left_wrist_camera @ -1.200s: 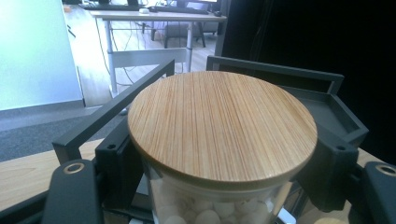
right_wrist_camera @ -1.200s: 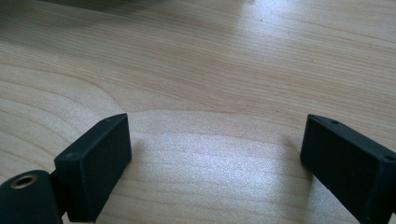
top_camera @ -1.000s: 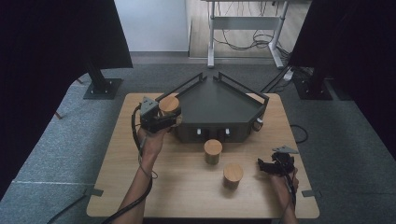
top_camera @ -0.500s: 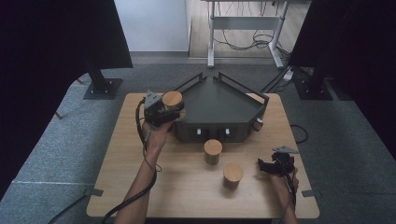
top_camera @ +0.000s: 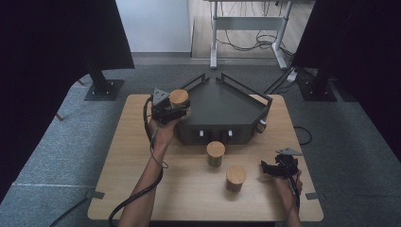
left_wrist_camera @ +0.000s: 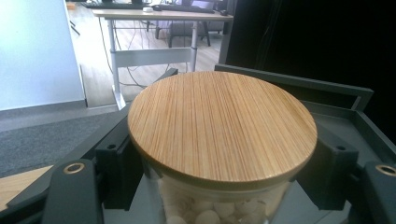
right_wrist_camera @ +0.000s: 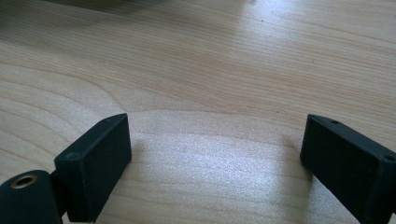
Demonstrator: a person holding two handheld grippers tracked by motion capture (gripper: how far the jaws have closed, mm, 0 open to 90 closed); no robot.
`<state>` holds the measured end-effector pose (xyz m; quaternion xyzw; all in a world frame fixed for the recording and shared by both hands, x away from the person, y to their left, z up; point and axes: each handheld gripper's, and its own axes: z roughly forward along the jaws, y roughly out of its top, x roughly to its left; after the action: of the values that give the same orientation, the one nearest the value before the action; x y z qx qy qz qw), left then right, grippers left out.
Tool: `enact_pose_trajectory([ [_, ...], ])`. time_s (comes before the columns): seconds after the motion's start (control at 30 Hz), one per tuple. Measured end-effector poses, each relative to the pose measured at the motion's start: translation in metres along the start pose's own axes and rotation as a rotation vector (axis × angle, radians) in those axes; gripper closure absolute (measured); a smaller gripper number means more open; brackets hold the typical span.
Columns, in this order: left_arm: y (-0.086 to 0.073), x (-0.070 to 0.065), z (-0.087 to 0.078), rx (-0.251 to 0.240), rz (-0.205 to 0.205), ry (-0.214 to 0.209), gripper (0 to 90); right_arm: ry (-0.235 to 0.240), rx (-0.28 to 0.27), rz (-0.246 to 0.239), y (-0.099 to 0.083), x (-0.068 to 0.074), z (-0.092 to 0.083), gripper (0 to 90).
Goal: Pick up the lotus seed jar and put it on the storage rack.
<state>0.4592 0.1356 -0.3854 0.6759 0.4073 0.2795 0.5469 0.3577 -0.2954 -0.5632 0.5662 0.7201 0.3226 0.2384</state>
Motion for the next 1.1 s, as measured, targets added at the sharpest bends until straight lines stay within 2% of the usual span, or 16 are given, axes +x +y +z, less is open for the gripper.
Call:
enact_pose_trajectory([
  [0.57,0.001,0.003,0.021,0.015,0.016,0.022,25.9,0.001,0.0,-0.001,0.0,0.0,0.0,8.1],
  [0.73,-0.001,0.004,0.027,0.023,0.028,0.034,25.9,0.001,0.0,-0.001,0.0,0.0,0.0,8.1],
  [1.1,-0.01,0.006,0.035,0.042,0.026,0.046,25.8,0.003,0.0,-0.003,0.0,0.0,0.0,8.1],
])
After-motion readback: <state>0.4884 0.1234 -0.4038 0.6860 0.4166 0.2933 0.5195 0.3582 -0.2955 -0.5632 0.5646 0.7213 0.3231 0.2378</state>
